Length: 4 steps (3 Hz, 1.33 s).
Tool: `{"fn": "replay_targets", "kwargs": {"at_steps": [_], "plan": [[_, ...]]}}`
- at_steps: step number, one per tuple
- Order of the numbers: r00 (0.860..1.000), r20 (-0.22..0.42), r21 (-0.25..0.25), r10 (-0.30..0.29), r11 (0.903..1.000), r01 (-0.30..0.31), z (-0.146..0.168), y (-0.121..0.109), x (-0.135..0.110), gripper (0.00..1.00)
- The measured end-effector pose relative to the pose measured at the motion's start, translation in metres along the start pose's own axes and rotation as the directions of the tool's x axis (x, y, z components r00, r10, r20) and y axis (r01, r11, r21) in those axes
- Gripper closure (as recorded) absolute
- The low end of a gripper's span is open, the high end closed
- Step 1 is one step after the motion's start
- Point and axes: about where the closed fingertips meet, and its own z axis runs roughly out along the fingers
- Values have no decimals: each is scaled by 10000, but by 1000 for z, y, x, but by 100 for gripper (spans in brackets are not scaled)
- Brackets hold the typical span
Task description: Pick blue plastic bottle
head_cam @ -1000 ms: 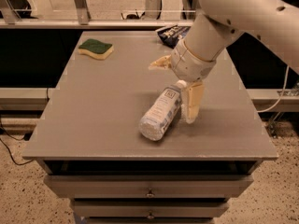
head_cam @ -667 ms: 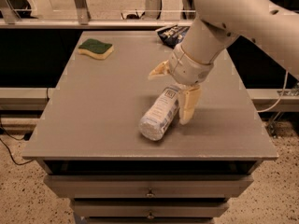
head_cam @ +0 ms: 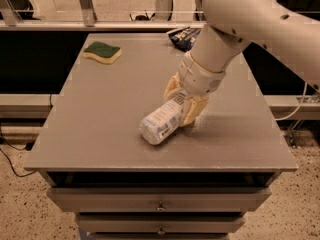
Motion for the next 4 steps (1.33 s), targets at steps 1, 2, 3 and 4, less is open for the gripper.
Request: {"fn": "replay_targets", "kwargs": {"at_steps": [1,2,3,4], "plan": [[9985,-121,95,535,9985,-534,-9,0,7,87],[9877,180,593,1555,9859,-1563,-35,-4,20,100],[9617,894,1384,2591,9530,-2696,-75,-17,24,100],[9139,1622,1913,3721,8967,-3991,-111,-33,22,100]]}}
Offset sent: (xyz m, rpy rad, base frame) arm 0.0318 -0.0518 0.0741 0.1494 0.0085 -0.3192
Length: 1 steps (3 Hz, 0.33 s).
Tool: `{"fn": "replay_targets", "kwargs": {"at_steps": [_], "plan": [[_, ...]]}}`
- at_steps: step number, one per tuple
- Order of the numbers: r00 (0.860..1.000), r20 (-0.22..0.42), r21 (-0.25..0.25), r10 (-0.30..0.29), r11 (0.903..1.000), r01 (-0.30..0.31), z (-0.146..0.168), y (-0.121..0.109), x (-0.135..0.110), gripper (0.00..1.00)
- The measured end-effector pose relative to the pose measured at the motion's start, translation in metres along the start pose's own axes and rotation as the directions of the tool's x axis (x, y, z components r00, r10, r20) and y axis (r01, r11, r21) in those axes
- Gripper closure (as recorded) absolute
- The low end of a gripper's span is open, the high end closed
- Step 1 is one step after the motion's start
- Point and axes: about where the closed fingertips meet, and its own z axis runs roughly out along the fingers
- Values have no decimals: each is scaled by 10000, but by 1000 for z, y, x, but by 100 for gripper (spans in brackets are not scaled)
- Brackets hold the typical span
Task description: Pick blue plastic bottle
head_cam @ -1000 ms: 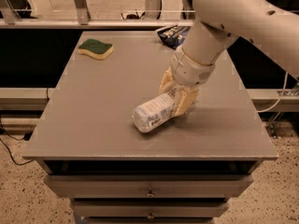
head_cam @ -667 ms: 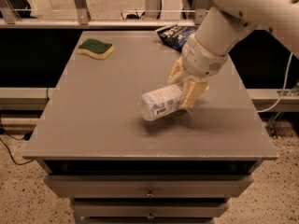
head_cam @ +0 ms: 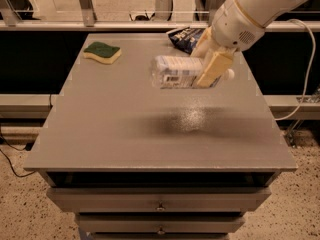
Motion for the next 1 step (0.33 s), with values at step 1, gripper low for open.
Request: {"fn": "replay_targets", "kwargs": {"at_steps": [1], "plan": [[9984,103,162,560,9983,-561,-6,-5,-3,100]]}}
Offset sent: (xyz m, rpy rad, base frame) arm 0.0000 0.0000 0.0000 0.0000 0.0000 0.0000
